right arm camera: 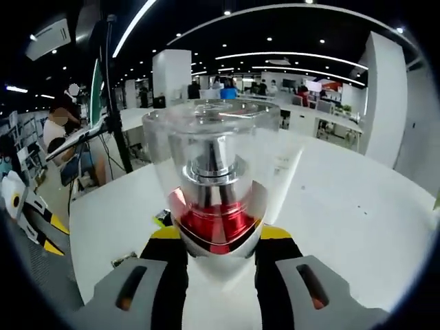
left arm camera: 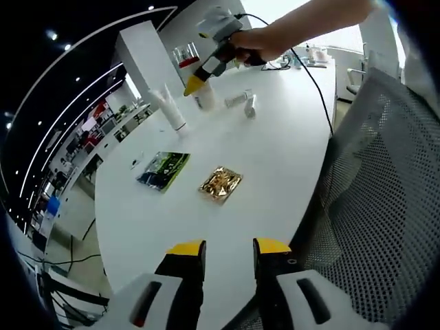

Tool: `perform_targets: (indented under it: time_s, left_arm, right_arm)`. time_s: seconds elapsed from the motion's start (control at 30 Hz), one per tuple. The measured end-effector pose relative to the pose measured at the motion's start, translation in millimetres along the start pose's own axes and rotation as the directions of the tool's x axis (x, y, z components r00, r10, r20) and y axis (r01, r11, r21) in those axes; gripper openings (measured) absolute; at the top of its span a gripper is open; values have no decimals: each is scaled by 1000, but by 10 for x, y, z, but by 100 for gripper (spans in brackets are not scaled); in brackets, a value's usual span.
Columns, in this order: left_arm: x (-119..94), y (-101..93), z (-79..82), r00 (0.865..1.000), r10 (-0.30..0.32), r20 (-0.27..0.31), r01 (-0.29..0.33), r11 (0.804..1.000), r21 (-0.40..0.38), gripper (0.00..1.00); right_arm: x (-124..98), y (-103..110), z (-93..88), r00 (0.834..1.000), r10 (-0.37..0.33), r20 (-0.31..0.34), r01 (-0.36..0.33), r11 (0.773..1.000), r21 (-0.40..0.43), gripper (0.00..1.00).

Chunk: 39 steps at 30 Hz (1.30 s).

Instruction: Arrange the skincare products in the storage area until every visible bottle or jar stands upright without overlapping.

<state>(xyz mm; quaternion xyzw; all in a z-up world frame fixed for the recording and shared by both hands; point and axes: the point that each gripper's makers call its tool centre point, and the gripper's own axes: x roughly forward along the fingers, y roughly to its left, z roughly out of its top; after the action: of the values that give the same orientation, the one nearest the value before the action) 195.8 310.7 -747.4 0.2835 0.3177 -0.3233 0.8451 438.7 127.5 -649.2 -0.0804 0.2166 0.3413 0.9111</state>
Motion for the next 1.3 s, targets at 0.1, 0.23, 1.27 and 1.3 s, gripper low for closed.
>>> perform_targets:
  time_s: [0.1,0.23,1.27,1.3]
  left_arm:
    - [-2,4,2,1000,2,0,-2,1000,0,28]
    - [-1,5,-2,1000,2,-2,-2,1000,-3,28]
    - [13,-24,-88,999,-12,-46,12,1000,-10,26]
    - [14,-26,-90,999,-13,-46,12,1000,-10,26]
  right_arm:
    - [74,-186,63,1000,-16,1,16,1000,-5,35]
    - [142,-367,104,999,-33,-11,33,999,-12,35]
    - [571,-1020,-203,996,-69,-49,71,997,37,35]
    - [571,-1016,-204,996,-68,-50,70,997,37,35]
